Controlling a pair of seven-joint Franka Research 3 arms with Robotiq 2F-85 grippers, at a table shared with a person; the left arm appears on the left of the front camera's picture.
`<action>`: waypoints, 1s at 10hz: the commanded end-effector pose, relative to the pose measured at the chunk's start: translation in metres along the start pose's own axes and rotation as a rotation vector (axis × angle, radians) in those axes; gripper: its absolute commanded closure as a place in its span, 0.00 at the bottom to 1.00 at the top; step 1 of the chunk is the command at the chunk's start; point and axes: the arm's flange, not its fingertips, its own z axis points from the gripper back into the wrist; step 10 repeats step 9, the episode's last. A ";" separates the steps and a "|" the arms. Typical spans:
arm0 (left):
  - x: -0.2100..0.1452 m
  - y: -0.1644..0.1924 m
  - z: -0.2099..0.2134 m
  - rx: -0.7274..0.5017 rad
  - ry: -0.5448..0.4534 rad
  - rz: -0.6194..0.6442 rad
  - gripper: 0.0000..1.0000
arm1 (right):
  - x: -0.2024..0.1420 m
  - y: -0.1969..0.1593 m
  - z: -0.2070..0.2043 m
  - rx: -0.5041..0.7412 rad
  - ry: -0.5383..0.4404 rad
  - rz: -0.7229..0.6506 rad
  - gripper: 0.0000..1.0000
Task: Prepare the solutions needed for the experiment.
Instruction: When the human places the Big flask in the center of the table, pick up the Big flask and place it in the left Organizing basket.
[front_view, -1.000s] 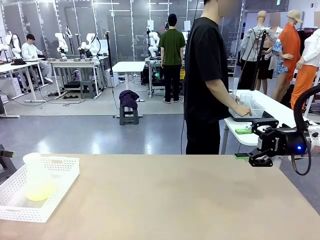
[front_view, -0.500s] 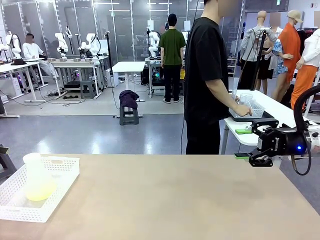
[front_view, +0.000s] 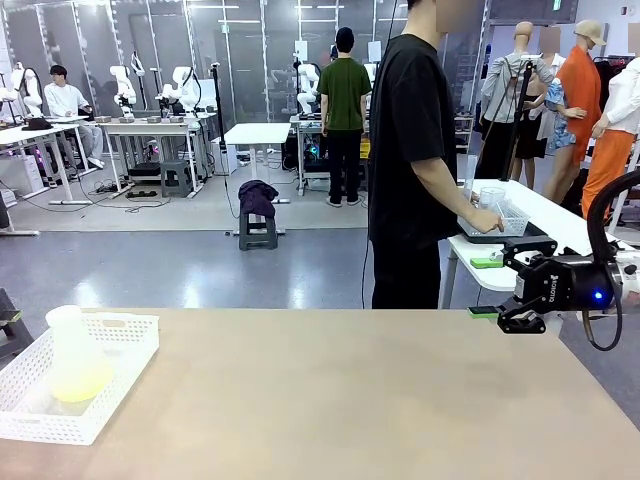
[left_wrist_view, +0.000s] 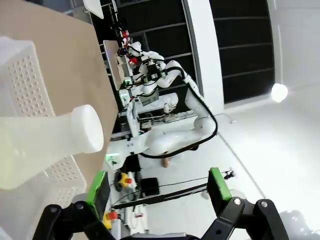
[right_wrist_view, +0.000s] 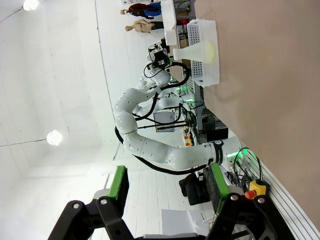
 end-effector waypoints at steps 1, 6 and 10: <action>0.000 0.001 -0.004 0.000 -0.041 0.120 0.00 | 0.000 0.002 0.000 0.001 0.008 0.003 0.20; -0.002 0.003 -0.001 -0.006 -0.005 0.064 0.00 | 0.000 0.002 0.000 0.001 0.008 0.003 0.20; -0.002 0.003 -0.001 -0.006 -0.005 0.064 0.00 | 0.000 0.002 0.000 0.001 0.008 0.003 0.20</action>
